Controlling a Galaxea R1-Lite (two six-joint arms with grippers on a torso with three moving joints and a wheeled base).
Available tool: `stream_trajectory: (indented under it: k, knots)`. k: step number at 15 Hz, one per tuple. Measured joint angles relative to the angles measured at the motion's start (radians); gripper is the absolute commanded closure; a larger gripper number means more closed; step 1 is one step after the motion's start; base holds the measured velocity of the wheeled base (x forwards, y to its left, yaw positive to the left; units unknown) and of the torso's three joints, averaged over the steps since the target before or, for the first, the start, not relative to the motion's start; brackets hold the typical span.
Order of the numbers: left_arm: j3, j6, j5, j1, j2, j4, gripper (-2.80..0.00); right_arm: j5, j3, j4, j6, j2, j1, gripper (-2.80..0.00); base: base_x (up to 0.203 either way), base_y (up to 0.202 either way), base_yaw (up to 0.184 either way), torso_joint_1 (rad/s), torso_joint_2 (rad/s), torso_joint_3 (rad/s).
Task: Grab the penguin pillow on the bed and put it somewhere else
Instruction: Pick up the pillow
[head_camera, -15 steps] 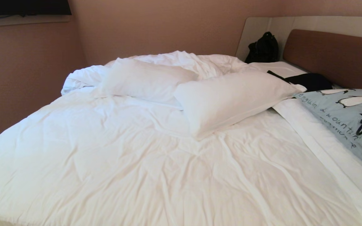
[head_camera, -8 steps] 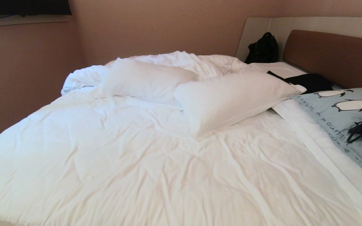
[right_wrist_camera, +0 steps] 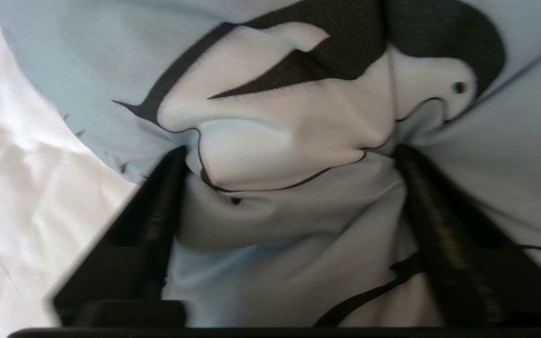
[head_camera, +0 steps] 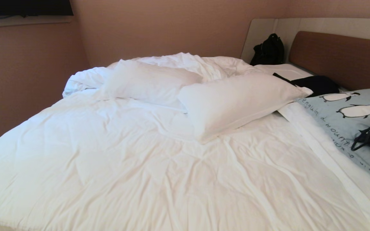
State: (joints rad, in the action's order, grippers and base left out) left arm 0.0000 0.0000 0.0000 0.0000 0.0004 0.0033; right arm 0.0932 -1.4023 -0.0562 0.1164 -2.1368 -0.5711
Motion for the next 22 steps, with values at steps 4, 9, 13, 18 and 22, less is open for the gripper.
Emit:
stream_trajectory:
  k: [4, 9, 13, 18, 22]
  knots:
    - [0.0, 0.0, 0.0, 0.0, 0.0, 0.0, 0.0, 0.001, 0.0, 0.0, -0.001, -0.011, 0.0, 0.0, 0.0, 0.0, 0.0, 0.0, 0.0, 0.0]
    - [0.0, 0.0, 0.0, 0.0, 0.0, -0.001, 0.0, 0.003, 0.0, 0.004, -0.001, -0.008, 0.001, 0.0, 0.0, 0.0, 0.0, 0.0, 0.0, 0.0]
    - [0.0, 0.0, 0.0, 0.0, 0.0, 0.0, 0.0, 0.008, 0.001, 0.01, 0.01, 0.016, 0.006, 0.0, 0.0, 0.0, 0.0, 0.0, 0.0, 0.0]
    - [0.0, 0.0, 0.0, 0.0, 0.0, 0.0, 0.0, 0.032, 0.017, 0.026, 0.027, 0.085, 0.019, 0.0, 0.0, 0.0, 0.0, 0.0, 0.0, 0.0]
    - [0.0, 0.0, 0.0, 0.0, 0.0, 0.0, 0.0, 0.089, 0.046, 0.064, 0.034, 0.186, 0.04, 0.0, 0.0, 0.0, 0.0, 0.0, 0.0, 0.0]
